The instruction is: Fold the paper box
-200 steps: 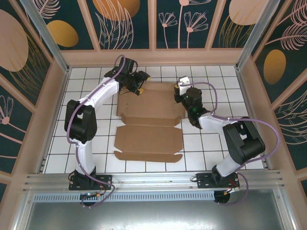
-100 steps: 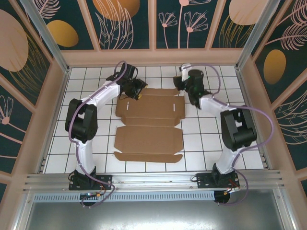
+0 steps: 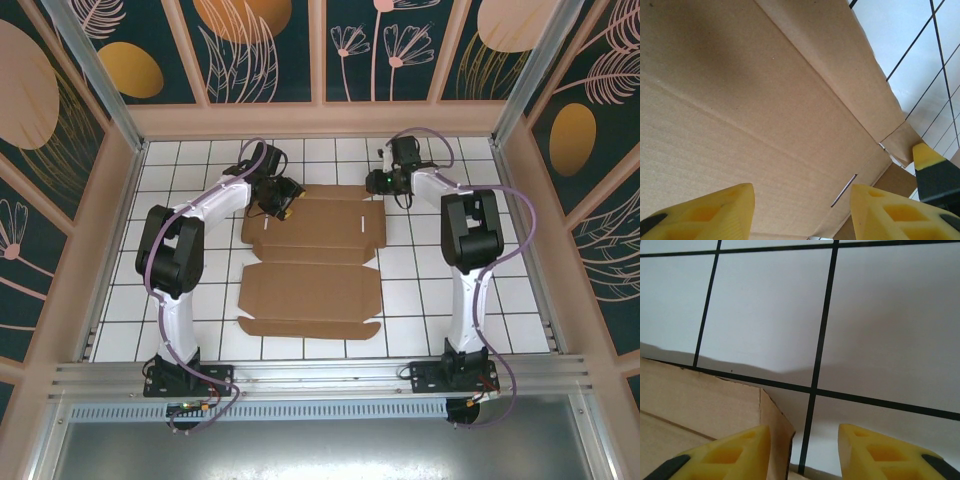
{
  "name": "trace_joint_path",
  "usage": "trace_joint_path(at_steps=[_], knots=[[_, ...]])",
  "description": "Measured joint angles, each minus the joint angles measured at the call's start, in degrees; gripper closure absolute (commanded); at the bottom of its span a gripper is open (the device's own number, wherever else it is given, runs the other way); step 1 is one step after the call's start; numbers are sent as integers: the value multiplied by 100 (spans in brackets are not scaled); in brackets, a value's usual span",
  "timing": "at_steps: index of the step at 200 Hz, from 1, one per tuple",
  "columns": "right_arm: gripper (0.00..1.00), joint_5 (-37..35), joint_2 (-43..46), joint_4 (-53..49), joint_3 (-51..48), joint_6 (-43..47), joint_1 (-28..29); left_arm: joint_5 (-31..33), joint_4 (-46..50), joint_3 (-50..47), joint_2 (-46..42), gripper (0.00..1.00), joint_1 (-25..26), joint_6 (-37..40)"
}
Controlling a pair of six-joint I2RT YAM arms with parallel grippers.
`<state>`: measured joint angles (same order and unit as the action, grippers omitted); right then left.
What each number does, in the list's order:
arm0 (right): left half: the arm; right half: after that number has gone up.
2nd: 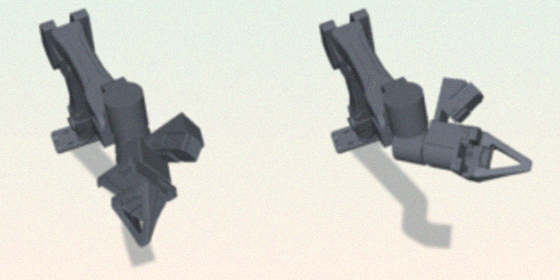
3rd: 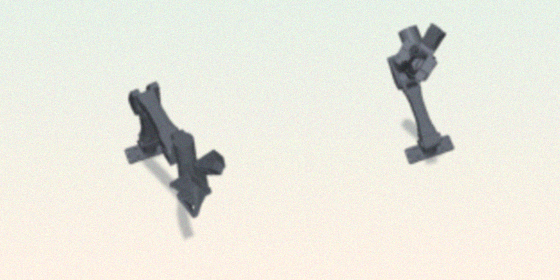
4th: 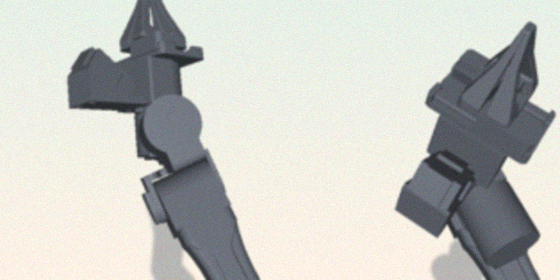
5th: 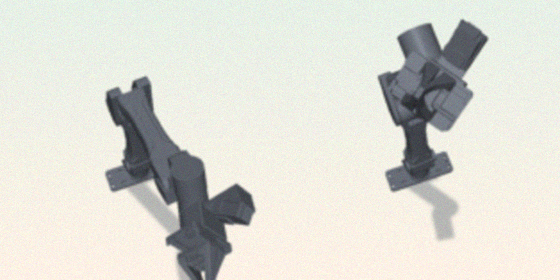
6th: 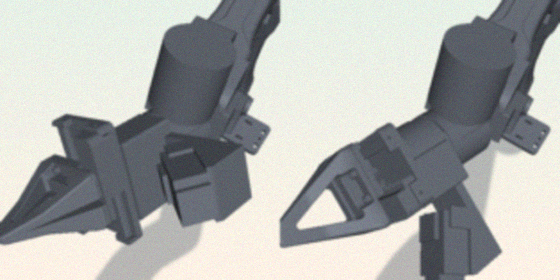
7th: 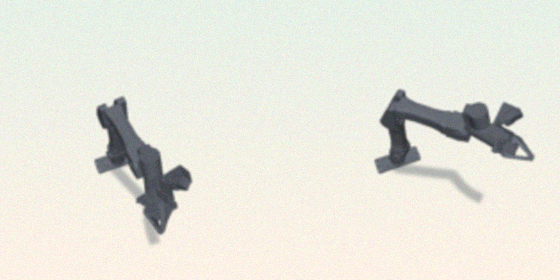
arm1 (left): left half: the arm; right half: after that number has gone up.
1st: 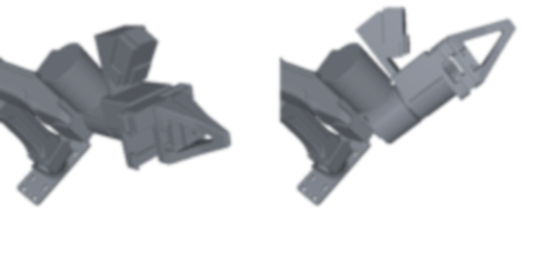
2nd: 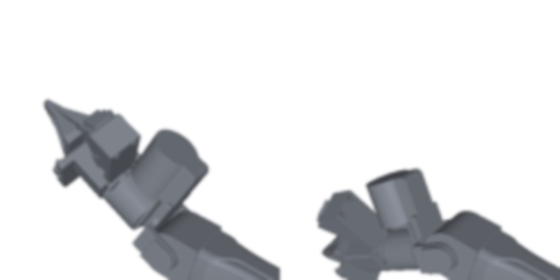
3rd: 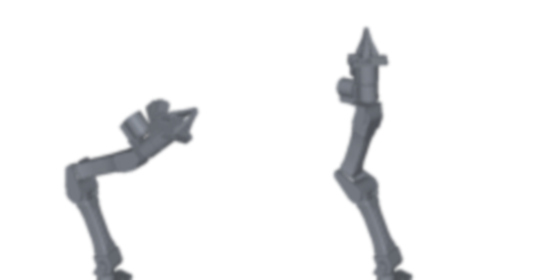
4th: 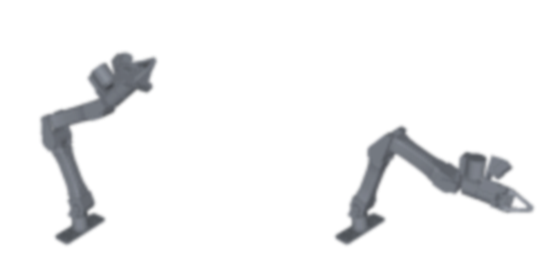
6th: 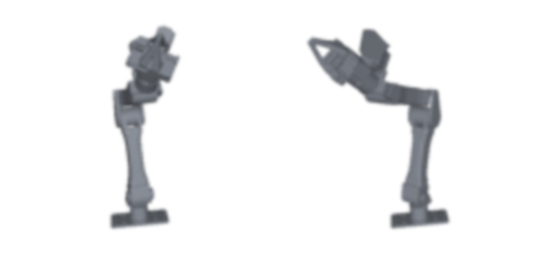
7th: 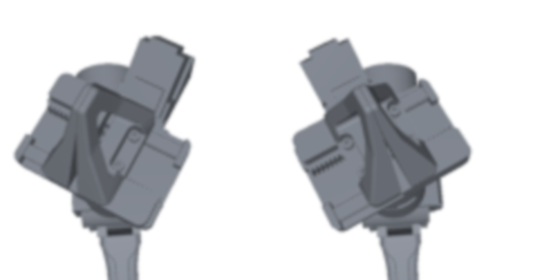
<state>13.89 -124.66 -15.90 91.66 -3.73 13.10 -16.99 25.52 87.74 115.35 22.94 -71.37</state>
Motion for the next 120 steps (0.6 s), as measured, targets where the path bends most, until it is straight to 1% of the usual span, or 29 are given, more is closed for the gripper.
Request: trace_joint_path(at_steps=[24,41,60,66,77,99,120], knots=[[64,232,-155,-164,197,35,-42,-13,2,2,0,47,-2,66],[71,437,-229,-210,251,35,-81,-15,4,20,0,47,-2,92],[81,612,-352,-223,328,35,-114,-15,7,72,2,48,-2,131],[86,678,-393,-229,363,17,-120,-15,9,103,2,48,-7,140],[90,772,-444,-223,404,13,-138,-15,11,155,2,47,-13,157],[92,1062,-407,15,334,-70,-173,-17,31,251,2,41,-35,199],[92,1193,-72,654,-339,-136,-181,-13,157,409,2,37,-72,232]])
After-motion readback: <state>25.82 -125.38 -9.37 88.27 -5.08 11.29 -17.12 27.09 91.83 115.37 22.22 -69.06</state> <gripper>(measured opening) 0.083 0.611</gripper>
